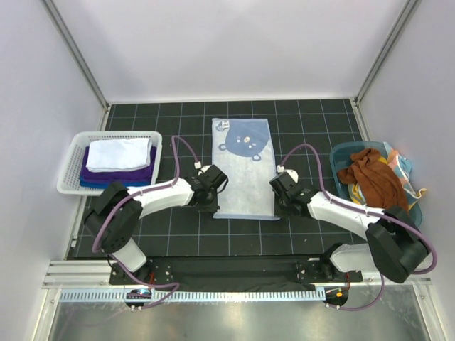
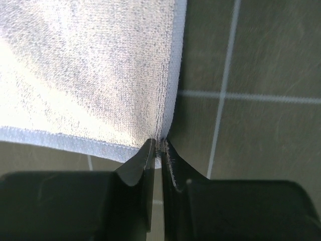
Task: Fold and stack the towels
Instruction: Flatten out the crumpled towel
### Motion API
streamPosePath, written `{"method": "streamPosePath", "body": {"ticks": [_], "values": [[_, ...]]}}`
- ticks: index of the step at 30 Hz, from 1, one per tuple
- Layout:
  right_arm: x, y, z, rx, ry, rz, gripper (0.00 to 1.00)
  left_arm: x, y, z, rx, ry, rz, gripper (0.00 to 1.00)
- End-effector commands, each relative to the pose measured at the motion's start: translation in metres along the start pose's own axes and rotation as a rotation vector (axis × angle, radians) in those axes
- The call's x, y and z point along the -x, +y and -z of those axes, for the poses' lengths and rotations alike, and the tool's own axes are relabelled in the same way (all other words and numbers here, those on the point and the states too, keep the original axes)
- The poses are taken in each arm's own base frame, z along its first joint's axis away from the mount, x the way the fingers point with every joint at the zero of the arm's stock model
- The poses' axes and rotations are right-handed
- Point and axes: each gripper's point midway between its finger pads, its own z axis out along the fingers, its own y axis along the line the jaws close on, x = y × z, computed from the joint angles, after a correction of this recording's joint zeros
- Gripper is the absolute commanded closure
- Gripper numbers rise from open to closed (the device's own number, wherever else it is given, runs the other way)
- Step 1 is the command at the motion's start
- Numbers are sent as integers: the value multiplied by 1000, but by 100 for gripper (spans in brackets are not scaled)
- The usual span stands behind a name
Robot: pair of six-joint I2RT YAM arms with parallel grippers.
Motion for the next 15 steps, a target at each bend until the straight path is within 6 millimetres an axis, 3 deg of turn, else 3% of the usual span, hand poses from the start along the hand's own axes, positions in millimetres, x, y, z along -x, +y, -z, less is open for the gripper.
{"method": "streamPosePath", "body": {"ticks": [1,7,15], "values": [[-11,9,17,28,19,-12,86,-14,3,17,-1,9,13,83],[-25,16,31,23,28,6,89,-32,9,37,-14,15,30,89],[-63,37,46,43,34,76,89,-66,16,61,-59,40,43,92]]}}
